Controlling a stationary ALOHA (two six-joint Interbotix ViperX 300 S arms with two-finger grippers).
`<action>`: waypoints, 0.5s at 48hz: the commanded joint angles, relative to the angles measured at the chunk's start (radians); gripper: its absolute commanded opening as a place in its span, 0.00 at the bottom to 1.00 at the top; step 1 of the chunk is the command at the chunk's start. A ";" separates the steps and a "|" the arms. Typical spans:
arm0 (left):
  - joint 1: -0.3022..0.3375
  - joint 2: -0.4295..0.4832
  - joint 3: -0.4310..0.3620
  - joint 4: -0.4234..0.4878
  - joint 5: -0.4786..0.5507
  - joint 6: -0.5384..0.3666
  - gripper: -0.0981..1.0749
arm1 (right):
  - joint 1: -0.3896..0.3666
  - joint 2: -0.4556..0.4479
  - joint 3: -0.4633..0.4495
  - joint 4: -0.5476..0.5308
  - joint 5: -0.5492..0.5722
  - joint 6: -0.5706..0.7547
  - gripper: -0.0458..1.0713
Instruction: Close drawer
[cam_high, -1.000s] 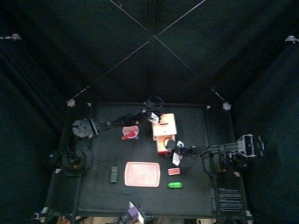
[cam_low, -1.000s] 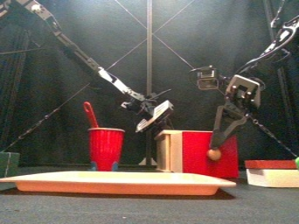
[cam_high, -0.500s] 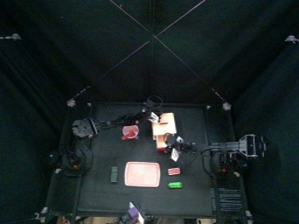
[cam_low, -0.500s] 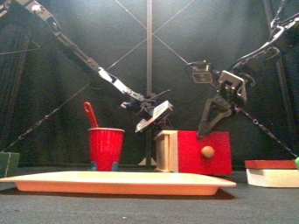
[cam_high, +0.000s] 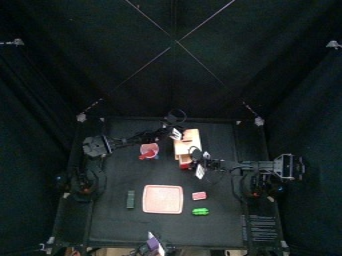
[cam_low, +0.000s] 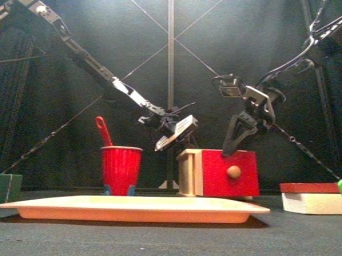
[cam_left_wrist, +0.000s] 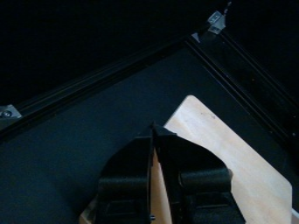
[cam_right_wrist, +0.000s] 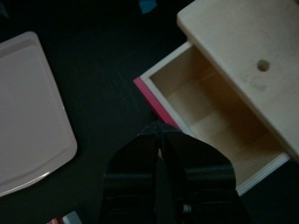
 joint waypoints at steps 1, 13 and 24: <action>-0.012 -0.020 -0.017 0.002 0.006 0.003 0.50 | -0.028 -0.011 -0.026 -0.008 -0.014 -0.003 0.46; -0.012 -0.020 -0.017 0.002 0.006 0.003 0.50 | -0.061 0.018 -0.051 -0.029 -0.018 0.000 0.46; -0.014 -0.008 -0.035 0.018 0.018 0.005 0.50 | -0.061 0.035 -0.071 -0.029 -0.018 0.000 0.46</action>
